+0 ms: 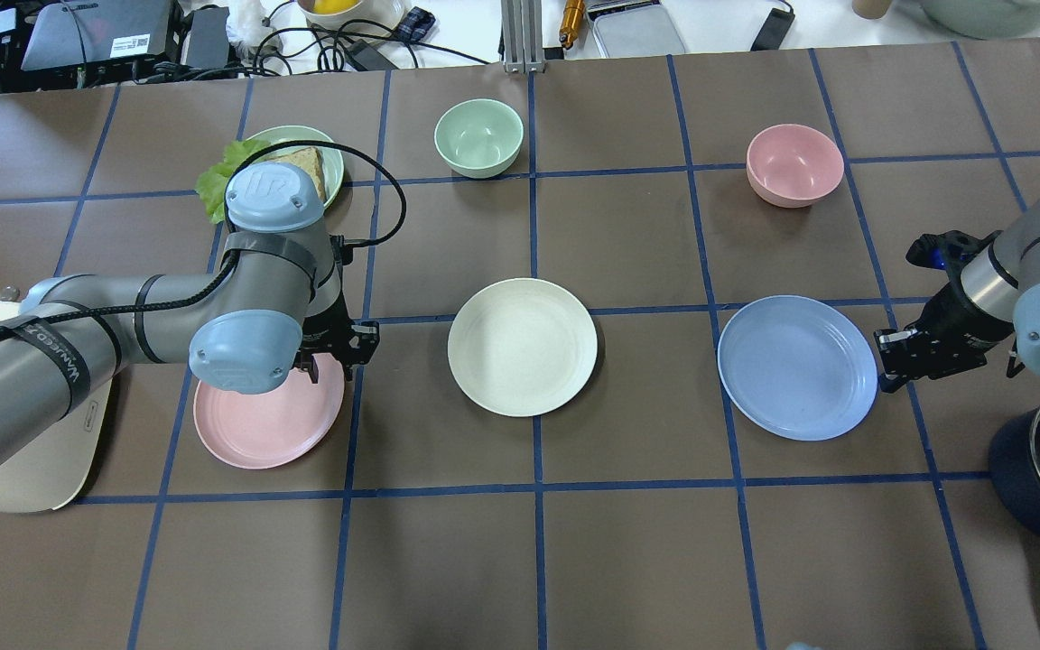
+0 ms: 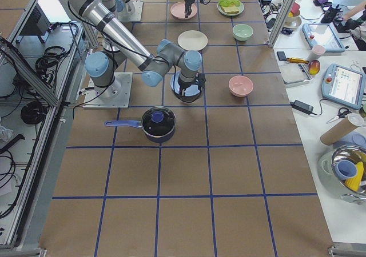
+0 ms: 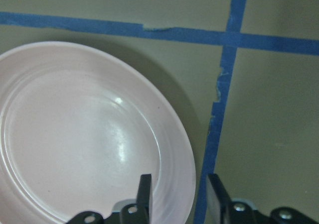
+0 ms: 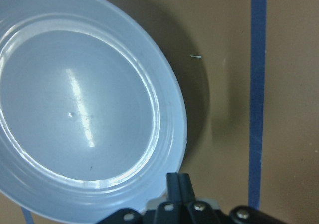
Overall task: Stack three plates with pink and blue
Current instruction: 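Lower both grippers and grip the rims of the pink and blue plates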
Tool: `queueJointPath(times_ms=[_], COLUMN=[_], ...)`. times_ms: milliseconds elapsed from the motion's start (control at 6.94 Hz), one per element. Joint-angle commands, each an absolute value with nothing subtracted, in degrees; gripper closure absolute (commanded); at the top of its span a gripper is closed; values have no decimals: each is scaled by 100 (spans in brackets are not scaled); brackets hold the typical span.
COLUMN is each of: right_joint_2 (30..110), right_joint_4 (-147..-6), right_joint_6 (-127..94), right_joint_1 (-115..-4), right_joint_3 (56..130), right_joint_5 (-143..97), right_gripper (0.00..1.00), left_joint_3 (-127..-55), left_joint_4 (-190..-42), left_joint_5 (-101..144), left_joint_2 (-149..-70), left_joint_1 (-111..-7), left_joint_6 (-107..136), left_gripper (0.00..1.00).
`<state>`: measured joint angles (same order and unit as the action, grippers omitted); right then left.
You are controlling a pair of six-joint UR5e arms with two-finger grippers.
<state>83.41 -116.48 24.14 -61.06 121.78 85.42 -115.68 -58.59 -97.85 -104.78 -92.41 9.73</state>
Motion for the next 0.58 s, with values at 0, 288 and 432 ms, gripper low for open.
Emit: queueJointPath(times_ms=[0, 288, 432], right_joint_2=[8621, 8719, 8710], right_joint_4=[-11402, -11155, -11153], right_joint_6=[2417, 2417, 2408], right_joint_1=[-6108, -6117, -6117], right_joint_3=[12059, 11857, 11804], right_joint_5=[8525, 8525, 8534], right_gripper=[100, 100, 100], left_joint_3=[-11575, -11575, -11575], left_joint_4=[-5836, -5818, -5818], left_joint_5=[-9782, -9756, -9756], left_joint_2=[-10512, -10538, -10547], left_joint_1=[-9246, -9255, -9255], left_joint_6=[975, 976, 976], left_gripper=[58, 58, 58])
